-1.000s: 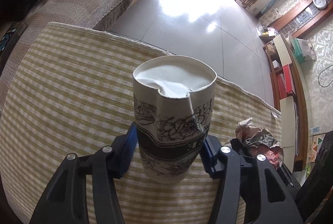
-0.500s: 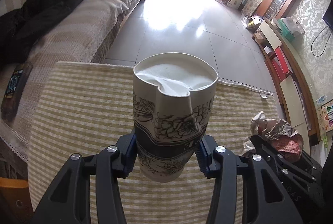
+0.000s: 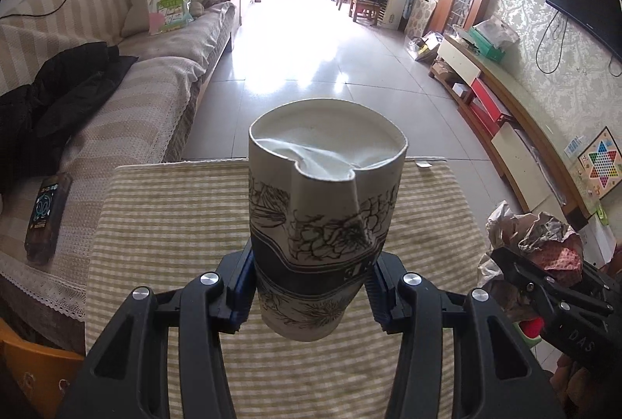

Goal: Collect trash
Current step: 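Carry the paper cup and crumpled paper over the red bucket and open both tools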

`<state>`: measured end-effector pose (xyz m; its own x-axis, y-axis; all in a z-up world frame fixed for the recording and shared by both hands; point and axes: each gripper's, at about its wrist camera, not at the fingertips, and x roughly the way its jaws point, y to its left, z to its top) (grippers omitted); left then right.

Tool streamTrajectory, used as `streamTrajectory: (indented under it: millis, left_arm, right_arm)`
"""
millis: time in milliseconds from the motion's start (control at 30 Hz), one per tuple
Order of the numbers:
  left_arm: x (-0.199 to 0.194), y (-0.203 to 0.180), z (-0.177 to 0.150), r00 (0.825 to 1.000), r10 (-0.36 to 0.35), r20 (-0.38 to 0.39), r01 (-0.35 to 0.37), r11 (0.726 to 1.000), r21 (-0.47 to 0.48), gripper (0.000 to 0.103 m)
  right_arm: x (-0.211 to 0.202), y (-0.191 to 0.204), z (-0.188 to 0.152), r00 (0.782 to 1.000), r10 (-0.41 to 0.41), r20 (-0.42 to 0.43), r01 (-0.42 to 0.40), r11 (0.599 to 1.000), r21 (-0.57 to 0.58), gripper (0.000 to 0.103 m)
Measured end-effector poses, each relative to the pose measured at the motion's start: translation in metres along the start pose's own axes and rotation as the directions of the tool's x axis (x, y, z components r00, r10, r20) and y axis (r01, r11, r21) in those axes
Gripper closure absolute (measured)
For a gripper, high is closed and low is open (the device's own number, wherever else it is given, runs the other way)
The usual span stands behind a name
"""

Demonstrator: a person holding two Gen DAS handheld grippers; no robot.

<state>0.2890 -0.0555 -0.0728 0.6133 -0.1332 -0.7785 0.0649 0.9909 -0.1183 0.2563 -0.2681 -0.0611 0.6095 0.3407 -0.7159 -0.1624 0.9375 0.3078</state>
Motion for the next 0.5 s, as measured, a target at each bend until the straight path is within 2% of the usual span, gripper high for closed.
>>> streamTrajectory:
  millis: [200, 500]
  left_arm:
    - [-0.025, -0.041, -0.011, 0.998, -0.064, 0.008, 0.063, 0.995, 0.071, 0.058]
    - [-0.035, -0.109, -0.029, 0.979, -0.198, -0.042, 0.202, 0.968, 0.151, 0.058]
  right_arm:
    - [-0.037, -0.023, -0.009, 0.998, -0.030, 0.047, 0.029, 0.999, 0.030, 0.057]
    - [-0.082, -0.073, -0.020, 0.991, -0.088, 0.102, 0.078, 0.991, 0.104, 0.057]
